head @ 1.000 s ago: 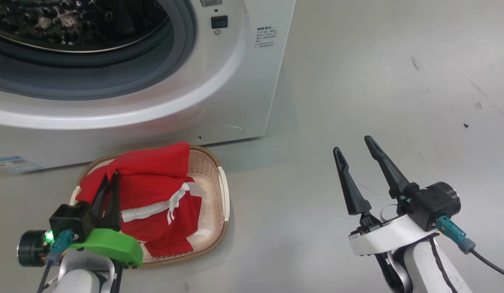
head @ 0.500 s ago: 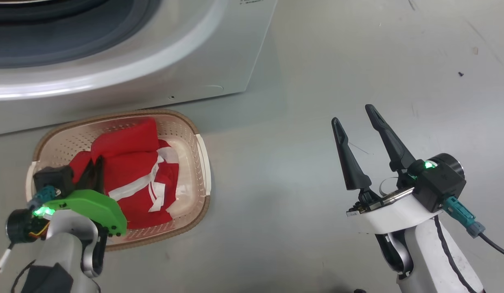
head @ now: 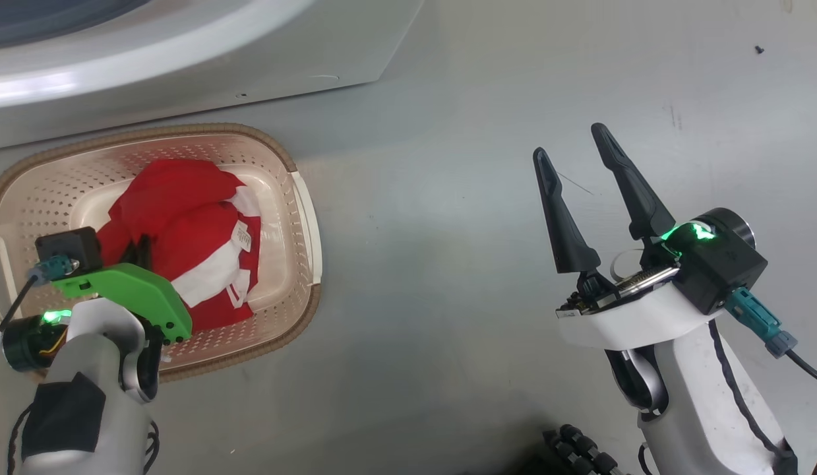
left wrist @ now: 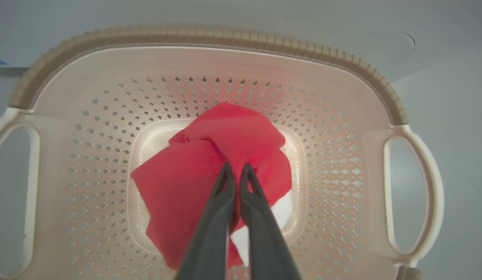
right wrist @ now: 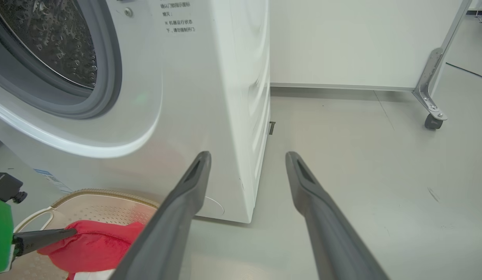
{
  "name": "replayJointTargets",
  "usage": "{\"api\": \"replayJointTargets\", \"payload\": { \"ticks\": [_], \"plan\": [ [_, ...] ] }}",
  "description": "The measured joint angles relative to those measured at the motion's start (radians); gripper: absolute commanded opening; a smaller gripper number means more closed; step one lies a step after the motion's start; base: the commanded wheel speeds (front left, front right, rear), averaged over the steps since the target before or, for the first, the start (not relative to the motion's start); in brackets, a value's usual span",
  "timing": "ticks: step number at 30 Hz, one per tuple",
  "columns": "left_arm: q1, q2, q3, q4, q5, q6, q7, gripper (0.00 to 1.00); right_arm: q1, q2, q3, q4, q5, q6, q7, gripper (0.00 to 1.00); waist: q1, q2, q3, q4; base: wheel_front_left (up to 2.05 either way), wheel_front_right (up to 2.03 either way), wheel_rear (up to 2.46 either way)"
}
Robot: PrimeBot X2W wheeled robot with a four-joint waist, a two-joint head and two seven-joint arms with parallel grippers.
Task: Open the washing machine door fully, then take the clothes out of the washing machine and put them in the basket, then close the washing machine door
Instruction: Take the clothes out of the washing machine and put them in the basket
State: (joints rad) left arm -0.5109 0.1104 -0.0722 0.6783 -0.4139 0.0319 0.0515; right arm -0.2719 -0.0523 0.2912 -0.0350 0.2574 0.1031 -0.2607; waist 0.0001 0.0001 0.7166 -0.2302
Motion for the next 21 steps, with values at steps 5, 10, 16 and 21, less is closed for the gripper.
{"api": "replayJointTargets", "payload": {
  "ticks": [5,10,16,21],
  "plan": [
    [-0.038,-0.001,0.003,0.058,-0.007,-0.002,-0.002,0.0,-0.012,0.0,0.002,0.003,0.006,-0.002,0.0,1.0,0.0,0.0,0.017,-0.001,0.0,0.0,0.0],
    [-0.067,-0.002,0.006,0.097,-0.016,-0.012,-0.006,0.0,-0.016,0.001,0.002,0.008,0.006,-0.008,0.0,1.0,0.0,0.0,0.021,0.001,0.0,0.0,0.0],
    [-0.094,-0.005,0.006,0.153,-0.027,-0.029,-0.03,0.82,-0.03,0.001,0.003,0.016,0.008,-0.009,0.0,1.0,0.0,0.0,0.017,0.005,0.0,0.0,0.0],
    [-0.101,-0.006,0.002,0.195,-0.024,-0.028,-0.063,1.0,-0.031,0.0,0.003,0.031,0.014,-0.01,0.0,1.0,0.0,0.0,-0.001,0.009,0.0,0.0,0.0]
  ]
}}
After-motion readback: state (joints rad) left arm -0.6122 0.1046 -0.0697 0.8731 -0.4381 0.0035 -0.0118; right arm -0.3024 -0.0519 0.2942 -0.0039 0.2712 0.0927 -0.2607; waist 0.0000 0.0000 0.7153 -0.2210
